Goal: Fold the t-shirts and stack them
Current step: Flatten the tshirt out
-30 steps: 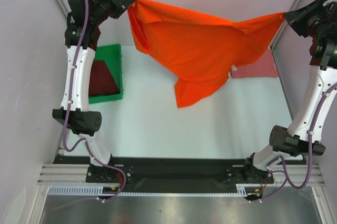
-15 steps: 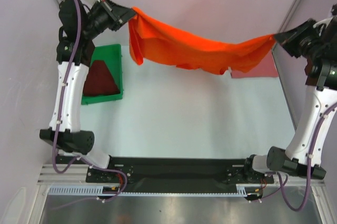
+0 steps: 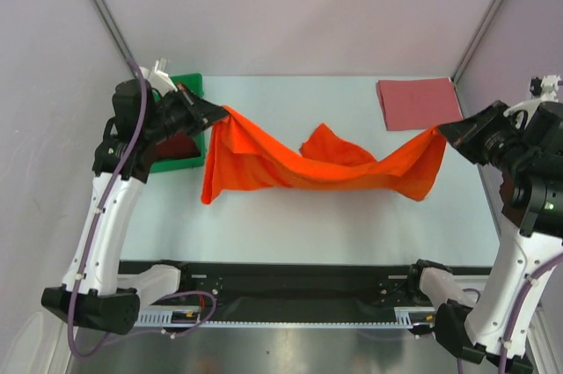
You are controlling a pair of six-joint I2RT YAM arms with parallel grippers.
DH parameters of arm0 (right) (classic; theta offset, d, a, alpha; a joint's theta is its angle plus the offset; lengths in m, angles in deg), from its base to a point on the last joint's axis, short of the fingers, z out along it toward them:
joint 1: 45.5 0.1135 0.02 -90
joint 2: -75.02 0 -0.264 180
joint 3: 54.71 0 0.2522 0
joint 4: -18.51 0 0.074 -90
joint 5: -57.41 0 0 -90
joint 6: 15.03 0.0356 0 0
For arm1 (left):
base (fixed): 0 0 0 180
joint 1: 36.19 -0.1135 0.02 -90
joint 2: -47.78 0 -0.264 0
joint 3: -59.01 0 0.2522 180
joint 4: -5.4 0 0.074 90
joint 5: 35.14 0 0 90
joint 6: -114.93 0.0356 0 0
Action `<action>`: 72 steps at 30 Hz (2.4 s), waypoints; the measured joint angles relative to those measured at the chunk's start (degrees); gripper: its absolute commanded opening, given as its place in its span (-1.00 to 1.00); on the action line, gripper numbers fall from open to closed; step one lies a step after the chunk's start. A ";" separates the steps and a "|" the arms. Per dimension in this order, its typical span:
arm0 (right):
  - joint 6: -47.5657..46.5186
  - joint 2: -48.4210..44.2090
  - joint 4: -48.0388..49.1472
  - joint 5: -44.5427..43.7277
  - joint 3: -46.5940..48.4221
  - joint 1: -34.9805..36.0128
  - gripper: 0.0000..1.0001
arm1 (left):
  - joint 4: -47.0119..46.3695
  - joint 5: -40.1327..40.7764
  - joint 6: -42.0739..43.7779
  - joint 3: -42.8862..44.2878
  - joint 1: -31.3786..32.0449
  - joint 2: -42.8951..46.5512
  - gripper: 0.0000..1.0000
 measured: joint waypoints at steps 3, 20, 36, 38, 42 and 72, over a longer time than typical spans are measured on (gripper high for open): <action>0.02 4.13 0.76 1.11 4.33 0.02 -1.00 | -0.48 0.00 0.02 4.26 0.07 -3.65 -0.99; -4.70 12.26 -6.84 -4.61 35.26 0.02 -1.00 | 0.74 0.11 3.23 13.92 2.78 -4.87 -0.99; 2.71 34.16 16.81 3.80 36.11 -1.25 -1.00 | -11.74 0.87 -6.01 28.87 2.45 -23.69 -0.99; 3.69 39.71 18.56 4.61 39.12 -1.68 -1.00 | -12.79 0.37 -5.60 34.60 1.86 -30.29 -0.99; 7.48 46.45 24.04 7.21 42.64 -3.76 -1.00 | -13.31 -1.68 -5.79 54.03 -0.66 -45.62 -0.99; 2.32 -4.81 13.66 -10.56 -27.34 14.78 -1.00 | -15.21 -6.91 4.92 -13.22 4.96 -18.47 -0.99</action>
